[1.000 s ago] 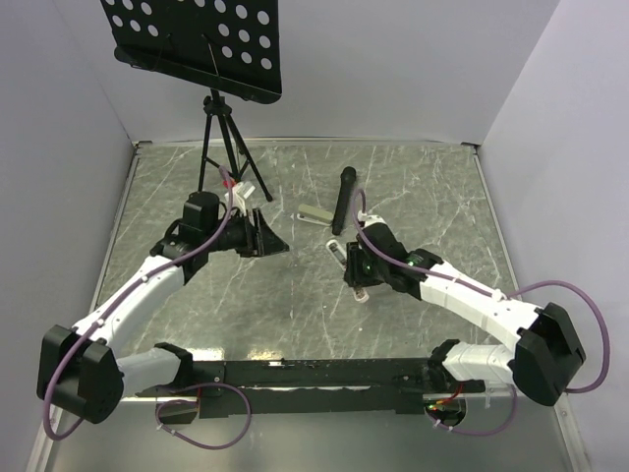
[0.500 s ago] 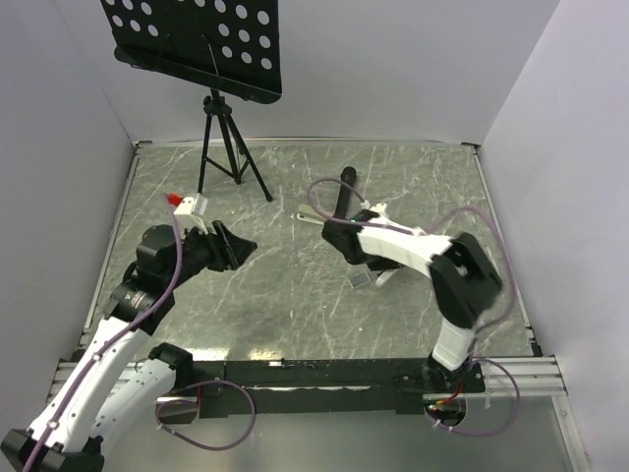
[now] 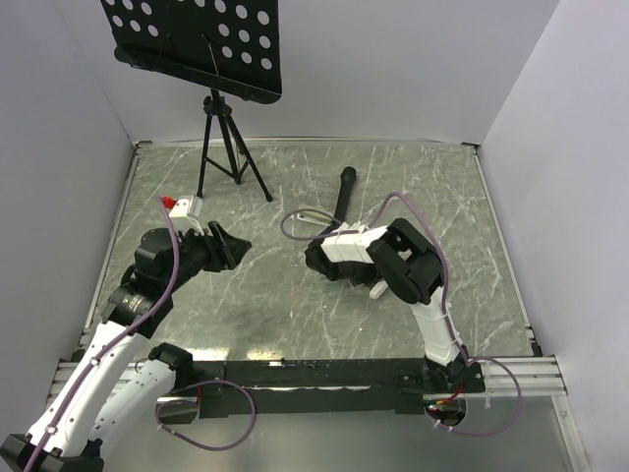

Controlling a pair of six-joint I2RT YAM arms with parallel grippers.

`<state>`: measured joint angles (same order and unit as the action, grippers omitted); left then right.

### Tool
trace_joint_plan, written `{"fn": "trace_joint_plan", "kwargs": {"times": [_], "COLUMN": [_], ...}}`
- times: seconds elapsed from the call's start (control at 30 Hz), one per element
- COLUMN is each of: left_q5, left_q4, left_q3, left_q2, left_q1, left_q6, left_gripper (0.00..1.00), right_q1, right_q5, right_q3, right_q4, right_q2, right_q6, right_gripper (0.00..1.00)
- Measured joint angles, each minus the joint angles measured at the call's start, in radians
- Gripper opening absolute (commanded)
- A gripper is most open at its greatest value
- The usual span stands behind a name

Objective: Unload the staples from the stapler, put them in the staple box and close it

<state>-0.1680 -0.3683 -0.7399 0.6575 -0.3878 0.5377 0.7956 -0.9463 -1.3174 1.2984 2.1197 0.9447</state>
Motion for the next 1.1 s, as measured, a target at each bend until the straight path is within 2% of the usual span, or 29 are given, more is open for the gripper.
{"fn": "trace_joint_plan", "kwargs": {"times": [0.33, 0.6, 0.87, 1.1], "left_q5": [0.02, 0.035, 0.038, 0.034], "left_q4": [-0.004, -0.004, -0.004, -0.004], "left_q3": [0.0, 0.0, 0.0, 0.0], "left_q2": [-0.014, -0.015, -0.014, 0.003], "left_q1": [0.0, 0.0, 0.0, 0.0], "left_q6": [0.001, 0.002, 0.003, 0.007], "left_gripper": [0.61, 0.61, 0.61, 0.61], "right_q1": [0.002, 0.002, 0.001, -0.009], "right_q5": [-0.004, 0.008, 0.021, -0.003], "right_q3": [-0.054, -0.075, -0.051, -0.153], "right_q4": [0.013, 0.015, 0.015, 0.013], "right_q2": [0.014, -0.079, 0.014, -0.037], "right_q6": [-0.082, -0.193, -0.233, -0.238], "right_gripper": [0.22, 0.22, 0.22, 0.22]}}
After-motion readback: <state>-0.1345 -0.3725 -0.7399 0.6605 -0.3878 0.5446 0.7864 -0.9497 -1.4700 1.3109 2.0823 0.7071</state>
